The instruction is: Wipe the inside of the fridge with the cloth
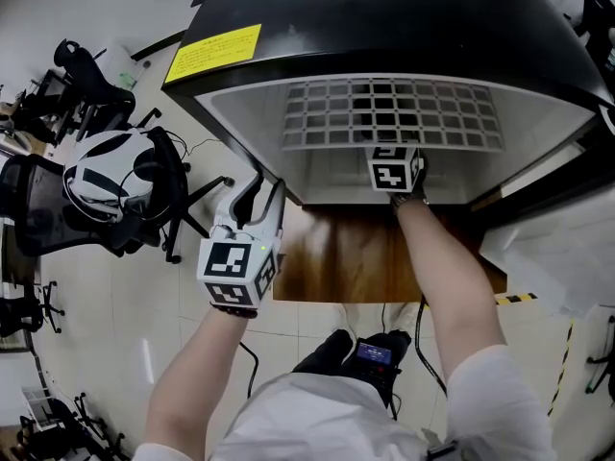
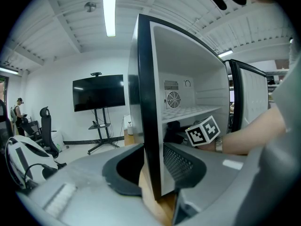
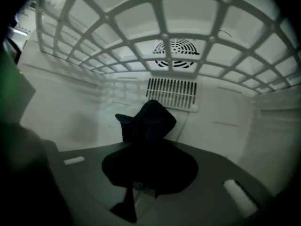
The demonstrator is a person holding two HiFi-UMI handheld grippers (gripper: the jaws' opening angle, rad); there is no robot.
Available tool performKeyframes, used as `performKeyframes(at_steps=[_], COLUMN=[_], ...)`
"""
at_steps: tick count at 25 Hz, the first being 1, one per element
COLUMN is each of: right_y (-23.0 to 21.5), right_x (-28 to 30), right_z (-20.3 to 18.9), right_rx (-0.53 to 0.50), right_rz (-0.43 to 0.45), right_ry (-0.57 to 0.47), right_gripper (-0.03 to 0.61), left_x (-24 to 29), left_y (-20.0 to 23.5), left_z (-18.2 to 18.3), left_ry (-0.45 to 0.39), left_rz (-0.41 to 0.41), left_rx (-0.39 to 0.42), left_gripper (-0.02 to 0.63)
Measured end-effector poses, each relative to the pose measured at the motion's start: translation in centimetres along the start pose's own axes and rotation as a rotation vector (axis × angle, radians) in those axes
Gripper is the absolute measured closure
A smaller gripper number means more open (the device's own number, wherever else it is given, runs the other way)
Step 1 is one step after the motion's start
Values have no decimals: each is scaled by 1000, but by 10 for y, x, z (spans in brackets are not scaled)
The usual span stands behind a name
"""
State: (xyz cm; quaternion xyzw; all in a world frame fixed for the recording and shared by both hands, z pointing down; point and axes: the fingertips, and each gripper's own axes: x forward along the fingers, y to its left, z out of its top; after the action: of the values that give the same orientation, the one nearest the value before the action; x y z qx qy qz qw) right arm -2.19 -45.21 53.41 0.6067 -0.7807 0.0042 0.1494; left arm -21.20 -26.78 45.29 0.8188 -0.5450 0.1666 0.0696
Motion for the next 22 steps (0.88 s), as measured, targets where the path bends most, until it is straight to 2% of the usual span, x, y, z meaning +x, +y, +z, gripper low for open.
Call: performKeyframes(at_steps=[14, 22], right_y=[-43, -73], right_x=[-8, -19], right_z=[-16, -26], right_rx=[-3, 16], right_rz=[-77, -152], right_ry=[23, 50], right_gripper=[511, 511], left_x=[2, 2], left_y=[1, 1], left_z=[-1, -1], left_ry=[-4, -8], left_rz=[1, 1], left_rx=[2, -3], left_gripper=[492, 492])
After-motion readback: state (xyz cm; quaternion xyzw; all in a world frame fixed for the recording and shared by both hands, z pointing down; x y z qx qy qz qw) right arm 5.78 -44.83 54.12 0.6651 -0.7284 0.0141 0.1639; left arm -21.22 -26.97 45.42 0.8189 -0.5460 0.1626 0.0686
